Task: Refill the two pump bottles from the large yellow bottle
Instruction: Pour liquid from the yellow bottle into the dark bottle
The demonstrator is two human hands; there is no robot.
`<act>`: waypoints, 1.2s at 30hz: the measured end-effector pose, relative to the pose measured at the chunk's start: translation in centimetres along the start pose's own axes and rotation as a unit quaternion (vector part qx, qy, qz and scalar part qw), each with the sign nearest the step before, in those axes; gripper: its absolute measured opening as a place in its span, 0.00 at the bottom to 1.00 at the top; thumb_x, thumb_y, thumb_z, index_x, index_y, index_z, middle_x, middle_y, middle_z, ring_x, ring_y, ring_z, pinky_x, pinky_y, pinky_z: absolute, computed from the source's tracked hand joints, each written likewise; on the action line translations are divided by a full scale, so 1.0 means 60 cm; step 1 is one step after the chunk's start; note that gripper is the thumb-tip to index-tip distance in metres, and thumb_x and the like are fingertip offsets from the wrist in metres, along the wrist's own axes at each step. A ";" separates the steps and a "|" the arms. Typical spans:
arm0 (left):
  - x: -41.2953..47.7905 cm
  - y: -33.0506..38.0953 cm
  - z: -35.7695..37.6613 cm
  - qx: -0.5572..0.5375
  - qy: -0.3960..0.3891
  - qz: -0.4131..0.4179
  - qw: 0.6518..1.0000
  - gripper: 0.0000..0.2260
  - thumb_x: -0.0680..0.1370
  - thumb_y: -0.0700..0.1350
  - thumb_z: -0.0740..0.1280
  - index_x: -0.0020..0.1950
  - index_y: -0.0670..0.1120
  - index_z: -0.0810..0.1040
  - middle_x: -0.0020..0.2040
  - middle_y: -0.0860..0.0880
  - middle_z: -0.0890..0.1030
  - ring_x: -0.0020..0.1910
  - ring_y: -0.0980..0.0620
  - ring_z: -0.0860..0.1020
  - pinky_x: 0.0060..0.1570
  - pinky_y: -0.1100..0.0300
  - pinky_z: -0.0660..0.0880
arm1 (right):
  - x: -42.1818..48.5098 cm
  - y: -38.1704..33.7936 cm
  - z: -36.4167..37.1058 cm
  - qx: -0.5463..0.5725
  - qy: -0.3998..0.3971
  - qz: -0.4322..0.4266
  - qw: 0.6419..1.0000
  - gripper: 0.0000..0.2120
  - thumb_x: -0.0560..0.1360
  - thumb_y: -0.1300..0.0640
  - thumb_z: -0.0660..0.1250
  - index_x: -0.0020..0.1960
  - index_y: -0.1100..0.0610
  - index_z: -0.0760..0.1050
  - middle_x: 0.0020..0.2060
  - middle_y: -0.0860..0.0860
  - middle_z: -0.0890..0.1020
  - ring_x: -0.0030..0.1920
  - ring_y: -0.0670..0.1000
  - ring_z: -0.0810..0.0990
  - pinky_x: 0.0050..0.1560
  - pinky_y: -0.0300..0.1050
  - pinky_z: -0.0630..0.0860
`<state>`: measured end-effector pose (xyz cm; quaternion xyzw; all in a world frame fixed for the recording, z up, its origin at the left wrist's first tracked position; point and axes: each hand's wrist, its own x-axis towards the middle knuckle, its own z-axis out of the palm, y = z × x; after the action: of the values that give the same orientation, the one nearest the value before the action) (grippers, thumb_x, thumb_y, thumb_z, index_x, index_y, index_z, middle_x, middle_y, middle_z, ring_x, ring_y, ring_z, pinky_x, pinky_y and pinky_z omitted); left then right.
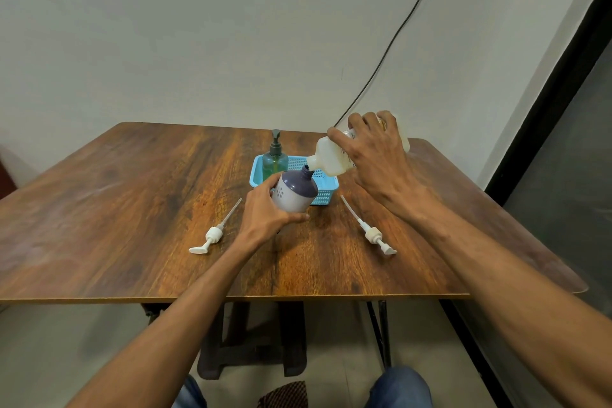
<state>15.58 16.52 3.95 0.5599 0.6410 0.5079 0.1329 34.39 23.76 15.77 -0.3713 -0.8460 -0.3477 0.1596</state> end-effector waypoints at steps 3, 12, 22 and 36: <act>0.000 -0.001 0.001 0.002 0.001 -0.003 1.000 0.40 0.60 0.47 0.84 0.70 0.46 0.73 0.62 0.48 0.80 0.54 0.56 0.75 0.46 0.74 0.68 | -0.001 0.000 0.000 0.000 0.007 -0.001 1.000 0.29 0.68 0.64 0.72 0.67 0.53 0.71 0.58 0.60 0.75 0.56 0.62 0.74 0.62 0.61 0.66; 0.000 0.000 0.004 -0.004 0.000 -0.005 1.000 0.41 0.60 0.46 0.84 0.70 0.45 0.72 0.64 0.46 0.79 0.56 0.54 0.75 0.51 0.68 0.71 | -0.001 0.001 0.001 -0.002 0.019 -0.001 1.000 0.28 0.68 0.65 0.71 0.66 0.53 0.72 0.57 0.60 0.76 0.55 0.62 0.75 0.61 0.61 0.66; -0.004 0.000 0.008 -0.002 -0.003 -0.018 1.000 0.42 0.61 0.46 0.84 0.72 0.44 0.71 0.66 0.45 0.78 0.60 0.50 0.76 0.60 0.55 0.76 | -0.003 -0.001 0.011 -0.004 0.031 -0.009 0.999 0.27 0.66 0.63 0.74 0.64 0.53 0.74 0.55 0.60 0.77 0.53 0.62 0.76 0.60 0.60 0.68; -0.002 0.000 0.009 -0.003 -0.007 -0.014 1.000 0.41 0.61 0.46 0.84 0.71 0.44 0.72 0.64 0.46 0.79 0.59 0.51 0.76 0.58 0.58 0.75 | -0.006 0.004 0.009 -0.020 0.044 -0.018 0.999 0.26 0.67 0.63 0.73 0.63 0.53 0.74 0.54 0.59 0.77 0.53 0.61 0.76 0.61 0.60 0.69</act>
<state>16.03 16.72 3.65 0.5543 0.6462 0.5038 0.1462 34.81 24.07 15.30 -0.3435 -0.8376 -0.3831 0.1836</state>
